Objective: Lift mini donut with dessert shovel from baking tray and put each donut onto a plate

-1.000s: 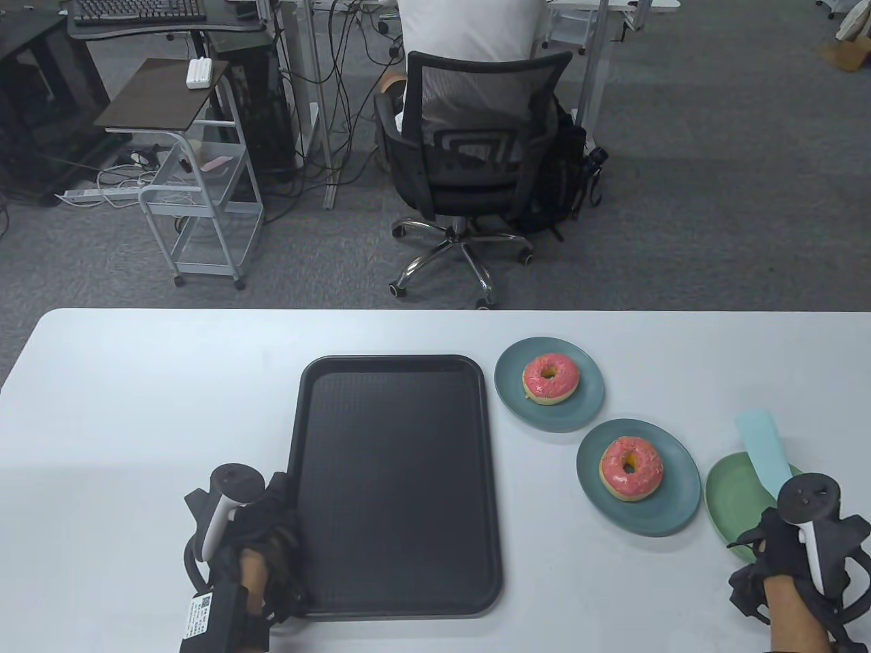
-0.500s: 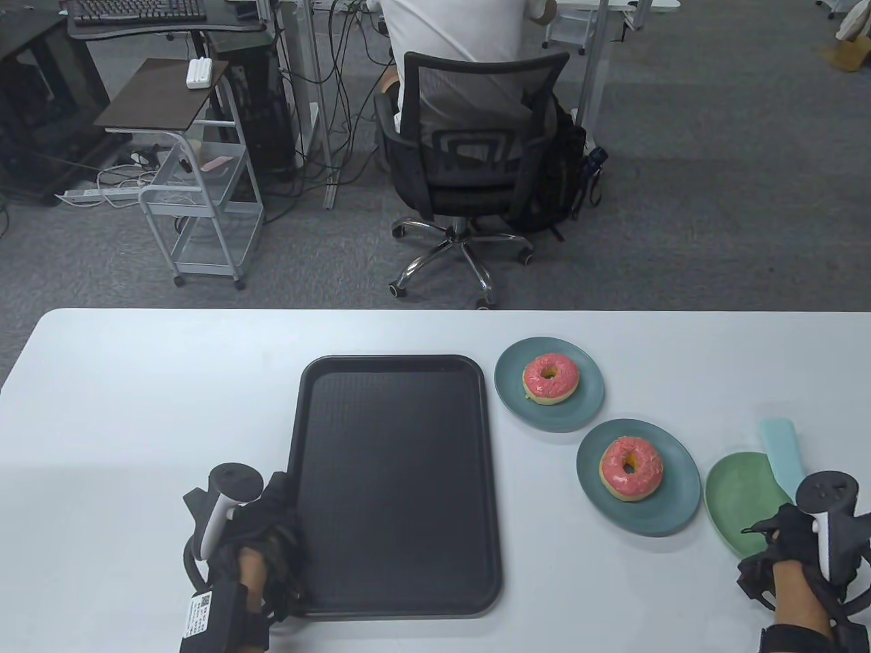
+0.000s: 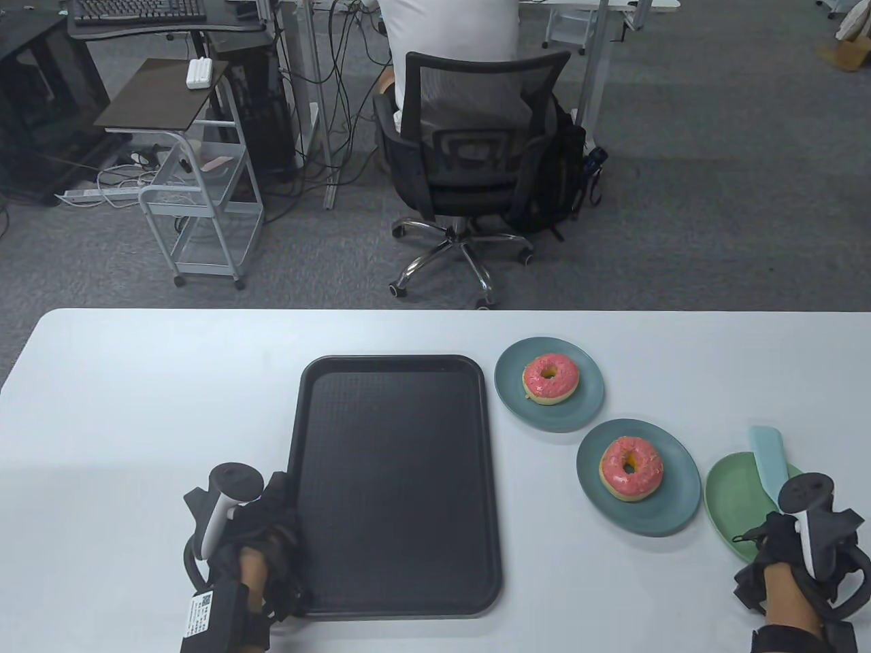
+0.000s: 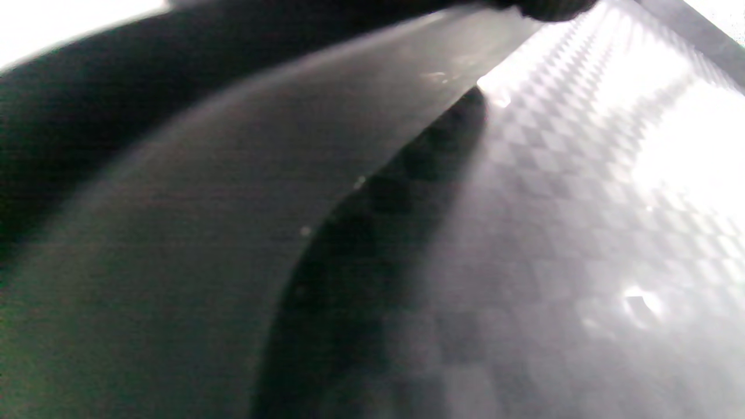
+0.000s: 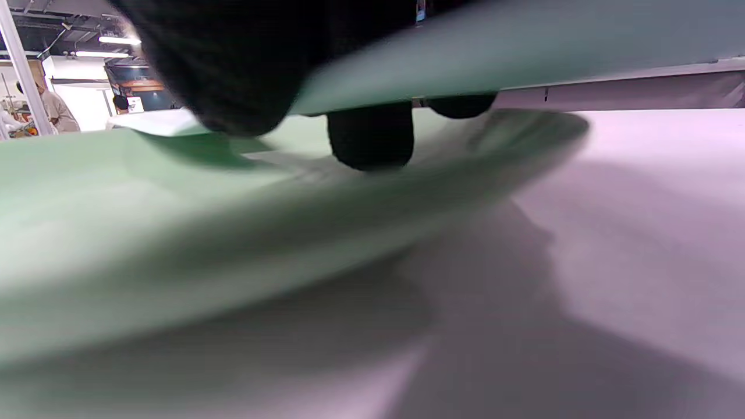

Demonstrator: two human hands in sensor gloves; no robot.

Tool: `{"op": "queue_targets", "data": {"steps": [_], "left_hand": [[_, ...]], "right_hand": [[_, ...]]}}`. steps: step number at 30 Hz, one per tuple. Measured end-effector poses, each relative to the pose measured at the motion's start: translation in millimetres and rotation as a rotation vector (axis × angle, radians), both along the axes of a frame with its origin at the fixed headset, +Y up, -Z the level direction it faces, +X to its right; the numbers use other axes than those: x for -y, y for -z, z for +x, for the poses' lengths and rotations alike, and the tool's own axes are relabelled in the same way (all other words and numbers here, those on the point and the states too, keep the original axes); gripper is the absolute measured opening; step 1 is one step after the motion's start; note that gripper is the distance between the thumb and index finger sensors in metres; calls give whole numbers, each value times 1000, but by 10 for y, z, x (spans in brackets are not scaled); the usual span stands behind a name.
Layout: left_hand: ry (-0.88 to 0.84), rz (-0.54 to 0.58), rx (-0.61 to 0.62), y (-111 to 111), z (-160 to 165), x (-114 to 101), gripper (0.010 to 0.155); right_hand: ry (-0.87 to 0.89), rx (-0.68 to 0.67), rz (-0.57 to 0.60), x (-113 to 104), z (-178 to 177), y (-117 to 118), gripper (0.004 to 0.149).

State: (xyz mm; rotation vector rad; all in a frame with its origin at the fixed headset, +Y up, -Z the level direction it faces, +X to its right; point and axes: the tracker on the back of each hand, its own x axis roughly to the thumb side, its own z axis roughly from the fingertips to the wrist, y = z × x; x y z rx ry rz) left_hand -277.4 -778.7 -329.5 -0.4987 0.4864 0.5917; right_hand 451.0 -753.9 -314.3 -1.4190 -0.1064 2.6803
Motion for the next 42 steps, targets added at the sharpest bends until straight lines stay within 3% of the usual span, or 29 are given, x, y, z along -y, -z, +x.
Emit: {"op": "queue_targets", "data": {"steps": [8,12,15,18,22,24,28,31,32,34,42], "left_hand": [[-5,-1,-1,1,-3,1,65],[-8,12,-21,-1,-6,-11,64],[19,44,-63,-5,11,-68,62],[102,167,-96,-29,47,-212,63],[102,320,-12,-47,179,-378,67],[100,337,43,-51,274,-409,71],[176,309,163,-64,481,-401,78],[213,290,213,-73,566,-388,82],[225,281,226,-78,584,-387,83],[240,285,232,-85,604,-390,84],[253,284,231,-100,574,-397,84]], "right_hand": [[-38,-24,-22,39,-52,-9,63],[-105,-60,34,-148,-200,-37,70],[-186,-259,104,-424,-632,-9,73],[-171,-492,178,-660,-1221,-10,74],[-76,-735,218,-840,-1969,-44,80],[-11,-808,204,-868,-2255,-54,85],[150,-859,244,-690,-2673,-75,91],[135,-913,224,-467,-2825,-81,91],[57,-938,175,-438,-2838,-96,91],[-36,-954,200,-406,-2829,-121,90],[15,-961,170,-304,-2753,-83,87]]}}
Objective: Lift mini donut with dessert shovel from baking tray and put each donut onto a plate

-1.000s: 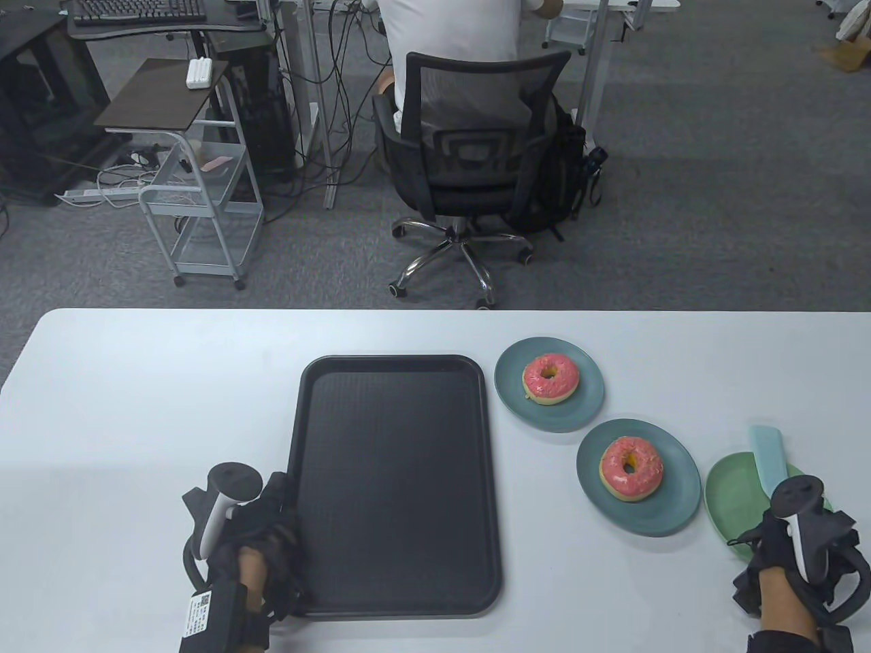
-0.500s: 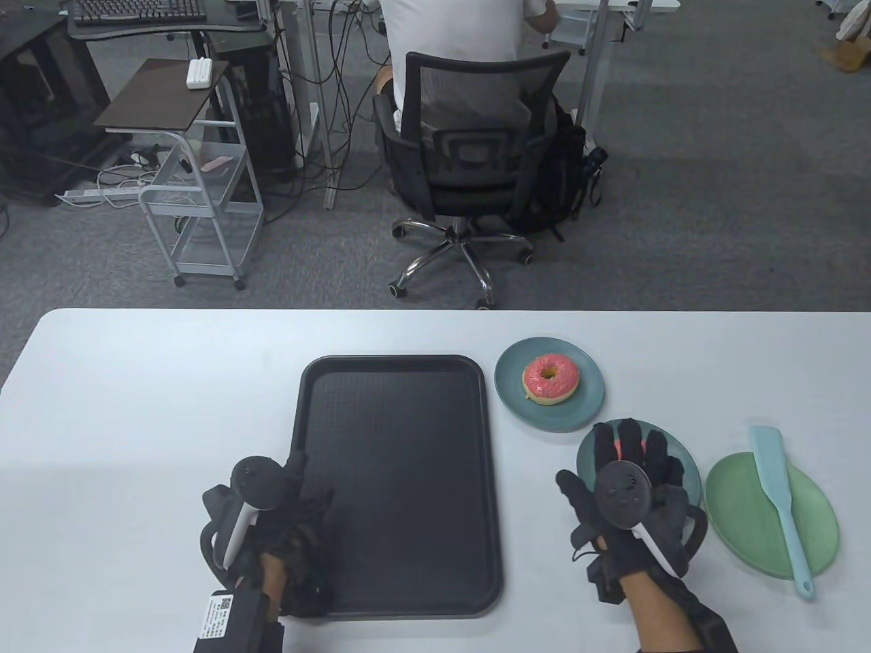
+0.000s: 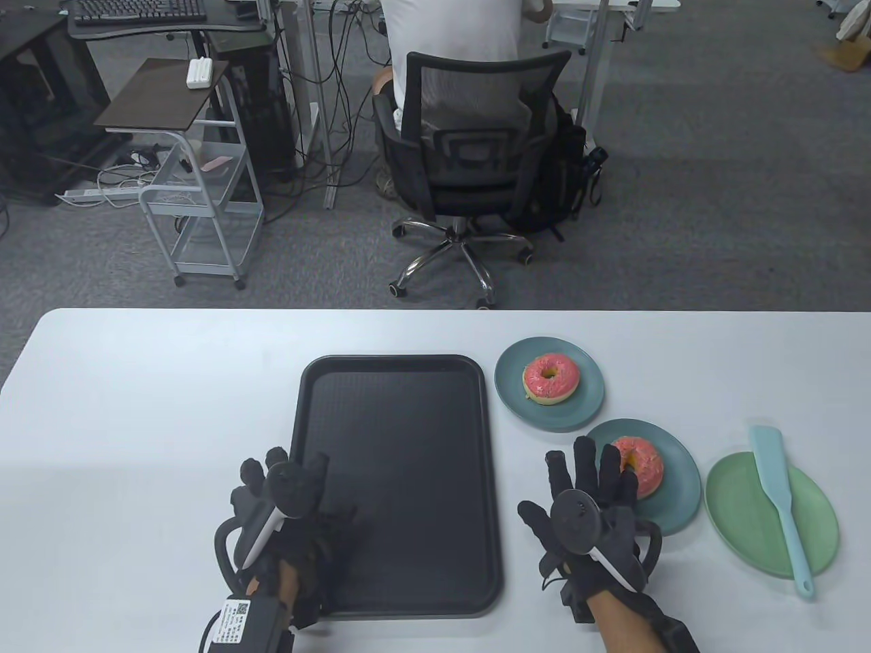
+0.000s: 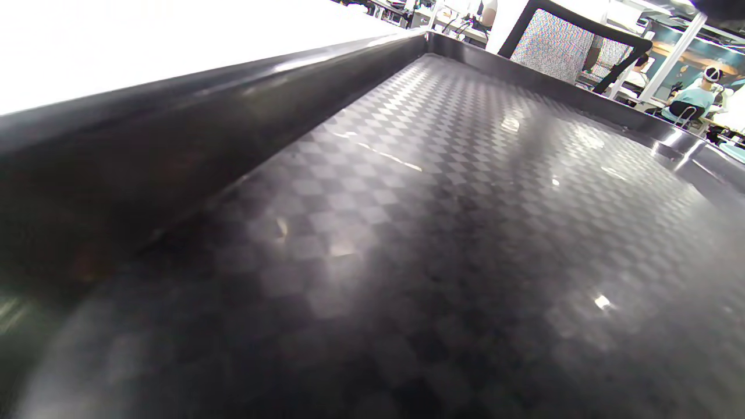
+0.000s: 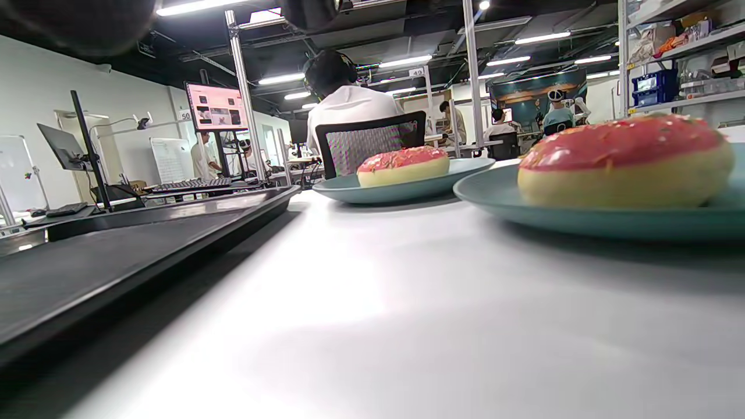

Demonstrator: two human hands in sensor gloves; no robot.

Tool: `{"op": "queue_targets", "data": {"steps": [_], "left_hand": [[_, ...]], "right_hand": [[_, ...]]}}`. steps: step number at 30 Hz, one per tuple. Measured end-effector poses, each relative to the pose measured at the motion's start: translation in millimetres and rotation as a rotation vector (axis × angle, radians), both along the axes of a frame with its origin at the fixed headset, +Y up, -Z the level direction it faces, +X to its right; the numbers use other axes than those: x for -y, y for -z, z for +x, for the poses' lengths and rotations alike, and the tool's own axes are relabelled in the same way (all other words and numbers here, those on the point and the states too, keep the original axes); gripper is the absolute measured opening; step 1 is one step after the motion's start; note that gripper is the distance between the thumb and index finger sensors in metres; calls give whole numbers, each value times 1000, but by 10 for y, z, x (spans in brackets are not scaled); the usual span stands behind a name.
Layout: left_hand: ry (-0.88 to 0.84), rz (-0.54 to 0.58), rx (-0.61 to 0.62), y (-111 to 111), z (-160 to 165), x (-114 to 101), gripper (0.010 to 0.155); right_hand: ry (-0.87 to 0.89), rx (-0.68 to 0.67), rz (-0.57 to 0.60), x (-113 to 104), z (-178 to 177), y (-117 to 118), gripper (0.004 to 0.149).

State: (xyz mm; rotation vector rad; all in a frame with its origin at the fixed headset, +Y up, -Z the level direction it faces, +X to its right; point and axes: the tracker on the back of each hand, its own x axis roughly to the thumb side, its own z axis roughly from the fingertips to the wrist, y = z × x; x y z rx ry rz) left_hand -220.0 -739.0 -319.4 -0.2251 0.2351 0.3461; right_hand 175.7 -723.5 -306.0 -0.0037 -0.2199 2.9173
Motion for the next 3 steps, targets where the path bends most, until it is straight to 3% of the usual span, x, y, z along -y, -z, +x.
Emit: {"op": "queue_targets", "data": {"steps": [3], "left_hand": [[-10,-3,-4,-1,-12,8,83]], "right_hand": [[0,-10,-2,0,-28,5,86]]}}
